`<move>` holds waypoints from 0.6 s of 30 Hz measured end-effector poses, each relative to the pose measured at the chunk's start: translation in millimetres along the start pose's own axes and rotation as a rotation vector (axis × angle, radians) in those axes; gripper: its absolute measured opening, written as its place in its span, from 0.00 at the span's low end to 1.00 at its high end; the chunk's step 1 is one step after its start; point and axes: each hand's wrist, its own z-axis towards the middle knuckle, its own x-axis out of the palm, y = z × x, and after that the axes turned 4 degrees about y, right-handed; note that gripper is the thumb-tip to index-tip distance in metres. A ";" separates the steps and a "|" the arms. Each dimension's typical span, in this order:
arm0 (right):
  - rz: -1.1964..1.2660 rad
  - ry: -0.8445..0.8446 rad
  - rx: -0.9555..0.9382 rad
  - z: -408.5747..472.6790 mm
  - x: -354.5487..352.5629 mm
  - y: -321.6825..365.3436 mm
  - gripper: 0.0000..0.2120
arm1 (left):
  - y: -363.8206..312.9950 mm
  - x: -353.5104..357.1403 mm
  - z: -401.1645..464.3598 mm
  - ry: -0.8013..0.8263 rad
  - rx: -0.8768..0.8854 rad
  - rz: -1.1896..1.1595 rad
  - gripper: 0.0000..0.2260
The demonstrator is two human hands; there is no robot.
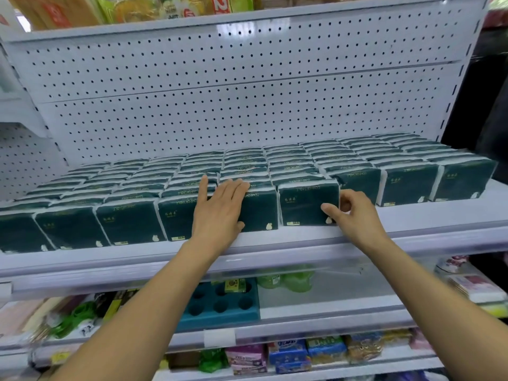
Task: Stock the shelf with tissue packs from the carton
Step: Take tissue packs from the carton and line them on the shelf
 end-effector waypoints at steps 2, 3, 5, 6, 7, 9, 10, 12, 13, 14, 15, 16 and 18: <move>-0.014 -0.021 0.030 3.4 3.9 -1.3 0.09 | 0.8 0.9 1.7 -0.007 0.005 -0.006 0.36; 0.008 -0.024 0.054 4.1 5.5 -1.4 0.13 | 1.2 1.5 2.4 -0.011 0.007 -0.004 0.36; -0.006 -0.028 0.060 4.9 8.4 -0.5 0.16 | 1.9 2.7 3.7 -0.011 0.009 0.010 0.37; -0.030 -0.028 0.051 4.9 9.7 0.5 0.16 | 2.0 3.2 3.9 -0.009 0.009 0.017 0.37; -0.045 -0.023 0.044 4.6 10.5 2.4 0.15 | 2.2 3.7 4.2 -0.009 0.009 0.021 0.37; -0.052 -0.020 0.032 4.5 11.9 4.5 0.15 | 2.0 3.9 4.3 -0.012 0.005 0.030 0.37; -0.051 -0.021 0.034 4.6 11.9 5.1 0.14 | 1.5 3.8 4.6 -0.013 0.003 0.032 0.37; -0.067 -0.017 0.043 4.1 11.9 5.7 0.14 | 0.5 3.3 4.8 -0.013 0.002 0.030 0.37; -0.099 -0.012 0.047 3.3 11.6 6.4 0.14 | 0.2 2.5 4.9 -0.012 0.003 0.025 0.37; -0.157 -0.010 0.049 2.8 11.2 7.0 0.14 | 0.4 1.7 5.1 -0.008 0.003 0.018 0.37; -0.242 -0.016 0.048 1.6 10.6 7.8 0.16 | 0.5 0.1 5.3 0.002 0.001 0.006 0.36; -0.334 -0.034 0.033 -0.1 10.0 7.4 0.18 | -0.6 -1.5 4.5 0.008 -0.010 -0.015 0.36; -0.472 -0.102 -0.044 -6.3 9.6 8.6 0.24 | -2.4 -4.0 1.5 -0.023 -0.051 -0.092 0.36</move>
